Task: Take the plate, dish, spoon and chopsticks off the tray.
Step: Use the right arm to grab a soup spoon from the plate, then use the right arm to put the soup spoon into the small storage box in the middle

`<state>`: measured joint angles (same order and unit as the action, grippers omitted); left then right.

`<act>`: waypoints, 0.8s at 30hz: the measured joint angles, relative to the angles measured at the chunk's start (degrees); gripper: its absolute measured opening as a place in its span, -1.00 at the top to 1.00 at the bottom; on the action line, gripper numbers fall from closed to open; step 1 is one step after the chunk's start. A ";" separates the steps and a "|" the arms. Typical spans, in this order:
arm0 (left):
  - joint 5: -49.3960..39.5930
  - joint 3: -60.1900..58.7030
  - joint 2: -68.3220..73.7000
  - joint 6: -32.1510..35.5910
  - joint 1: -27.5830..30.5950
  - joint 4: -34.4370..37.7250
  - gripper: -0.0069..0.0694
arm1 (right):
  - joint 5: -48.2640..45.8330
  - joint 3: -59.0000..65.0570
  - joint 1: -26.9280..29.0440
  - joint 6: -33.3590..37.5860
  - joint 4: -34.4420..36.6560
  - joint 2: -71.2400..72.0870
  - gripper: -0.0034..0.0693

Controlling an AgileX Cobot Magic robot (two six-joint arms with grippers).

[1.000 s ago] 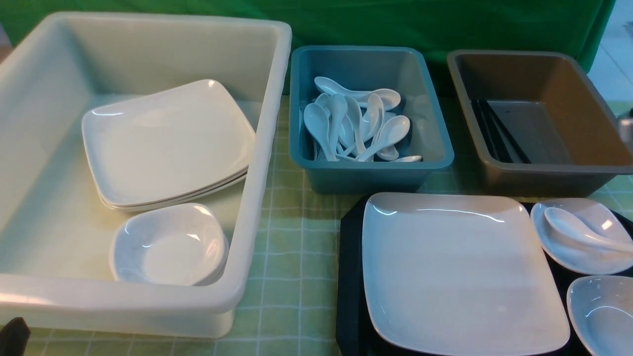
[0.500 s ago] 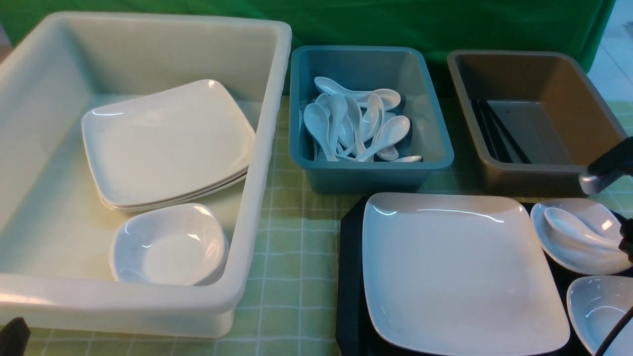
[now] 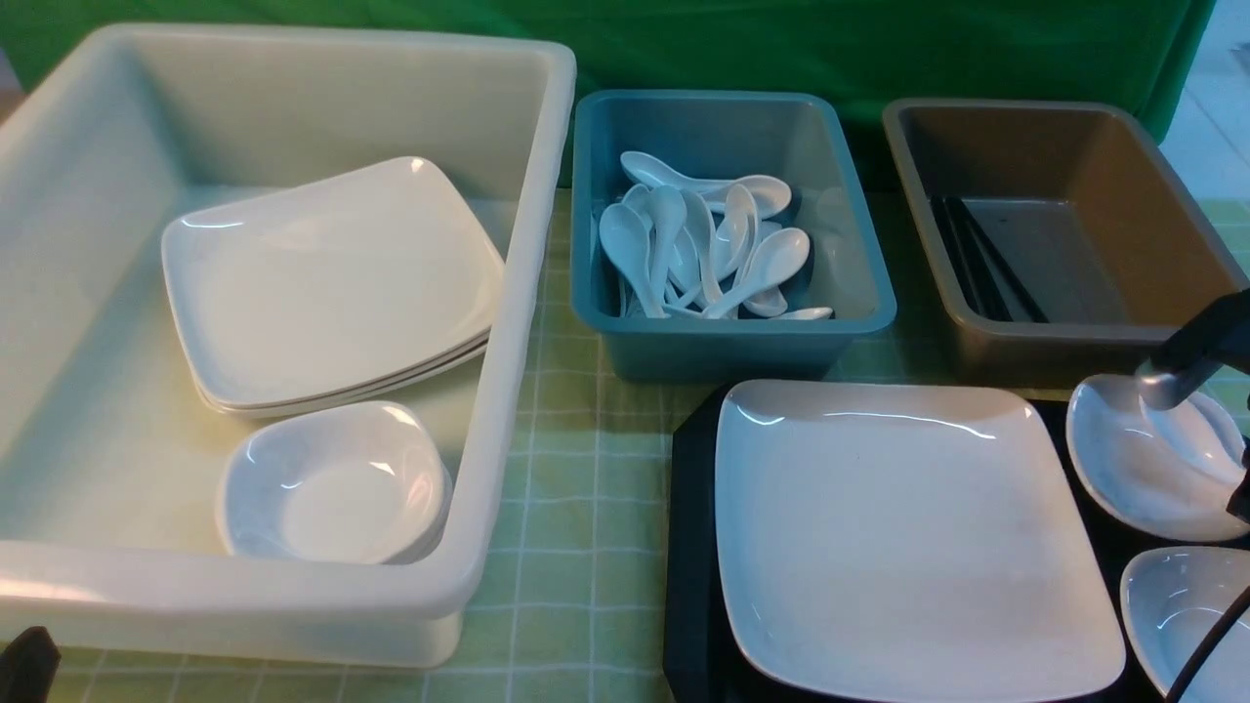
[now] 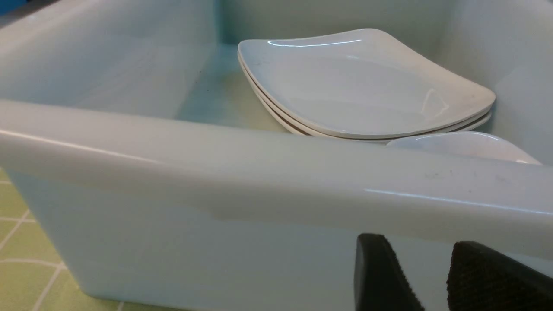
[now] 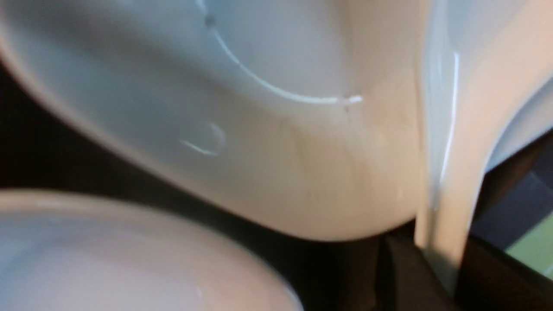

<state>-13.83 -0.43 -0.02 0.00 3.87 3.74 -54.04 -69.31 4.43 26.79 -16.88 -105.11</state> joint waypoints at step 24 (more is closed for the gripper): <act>0.00 0.00 0.00 0.00 0.00 0.00 0.23 | 2.74 -7.23 -16.48 -0.11 10.74 18.59 0.59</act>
<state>-13.83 -0.43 -0.02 0.00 3.87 3.74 -51.31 -76.55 -12.05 26.68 -6.13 -86.52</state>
